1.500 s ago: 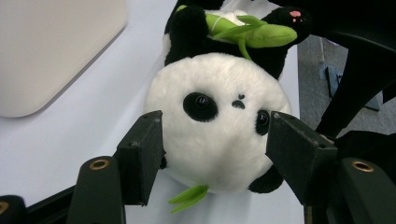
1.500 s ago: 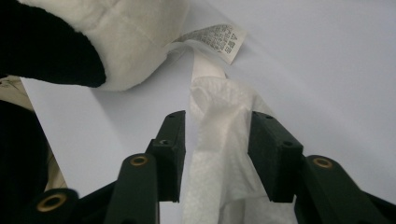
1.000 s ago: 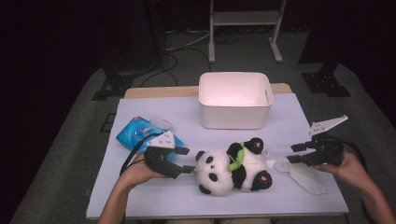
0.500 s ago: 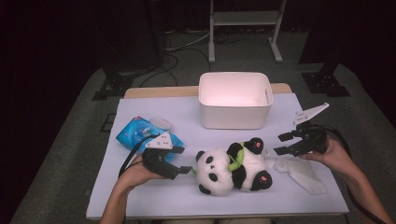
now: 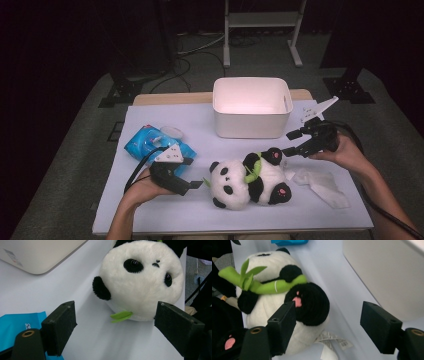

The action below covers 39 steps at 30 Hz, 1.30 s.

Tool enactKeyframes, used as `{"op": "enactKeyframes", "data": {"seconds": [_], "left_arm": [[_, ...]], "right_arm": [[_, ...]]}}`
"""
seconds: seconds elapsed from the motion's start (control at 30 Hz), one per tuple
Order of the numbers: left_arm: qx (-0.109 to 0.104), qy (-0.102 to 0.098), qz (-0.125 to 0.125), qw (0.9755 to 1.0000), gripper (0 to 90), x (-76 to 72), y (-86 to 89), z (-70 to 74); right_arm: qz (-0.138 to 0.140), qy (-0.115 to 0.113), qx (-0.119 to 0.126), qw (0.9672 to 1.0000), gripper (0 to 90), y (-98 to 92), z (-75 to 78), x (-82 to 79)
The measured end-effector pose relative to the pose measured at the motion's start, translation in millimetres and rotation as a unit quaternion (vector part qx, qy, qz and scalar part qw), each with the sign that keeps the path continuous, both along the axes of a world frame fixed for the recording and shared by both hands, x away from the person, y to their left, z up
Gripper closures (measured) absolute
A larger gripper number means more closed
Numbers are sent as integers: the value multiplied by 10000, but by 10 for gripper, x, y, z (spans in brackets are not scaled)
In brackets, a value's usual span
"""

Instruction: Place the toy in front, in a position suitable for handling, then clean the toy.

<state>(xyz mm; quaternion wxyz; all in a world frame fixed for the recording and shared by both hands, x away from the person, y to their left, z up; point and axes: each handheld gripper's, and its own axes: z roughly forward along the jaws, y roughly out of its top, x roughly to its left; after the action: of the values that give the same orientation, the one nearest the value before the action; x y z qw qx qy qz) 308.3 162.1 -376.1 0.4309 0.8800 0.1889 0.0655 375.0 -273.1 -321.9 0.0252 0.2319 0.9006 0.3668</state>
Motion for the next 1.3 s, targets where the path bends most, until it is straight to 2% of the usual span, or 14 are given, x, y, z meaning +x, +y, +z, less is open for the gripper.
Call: {"op": "enactKeyframes", "data": {"seconds": [0.3, 0.57, 0.77, 0.87, 1.1, 1.3], "left_arm": [[-62, 36, 35, 10000, 168, -9, 47, -7], [-140, -29, 60, 9999, 167, -24, 82, 43], [-90, -9, 70, 9999, 167, -25, 86, 24], [-69, -6, 121, 9999, 135, -24, 92, 23], [-98, -17, 121, 9999, 135, -26, 109, 37], [-94, -13, 157, 9998, 123, -20, 131, 36]], "right_arm": [[171, -92, -72, 9998, 270, 142, 113, 72], [343, -243, -215, 9989, 268, 277, 228, 128], [481, -351, -288, 9978, 268, 419, 334, 208], [535, -354, -328, 9974, 268, 483, 353, 261], [653, -427, -491, 9957, 282, 610, 389, 367], [714, -401, -597, 9949, 304, 694, 418, 481]]}}
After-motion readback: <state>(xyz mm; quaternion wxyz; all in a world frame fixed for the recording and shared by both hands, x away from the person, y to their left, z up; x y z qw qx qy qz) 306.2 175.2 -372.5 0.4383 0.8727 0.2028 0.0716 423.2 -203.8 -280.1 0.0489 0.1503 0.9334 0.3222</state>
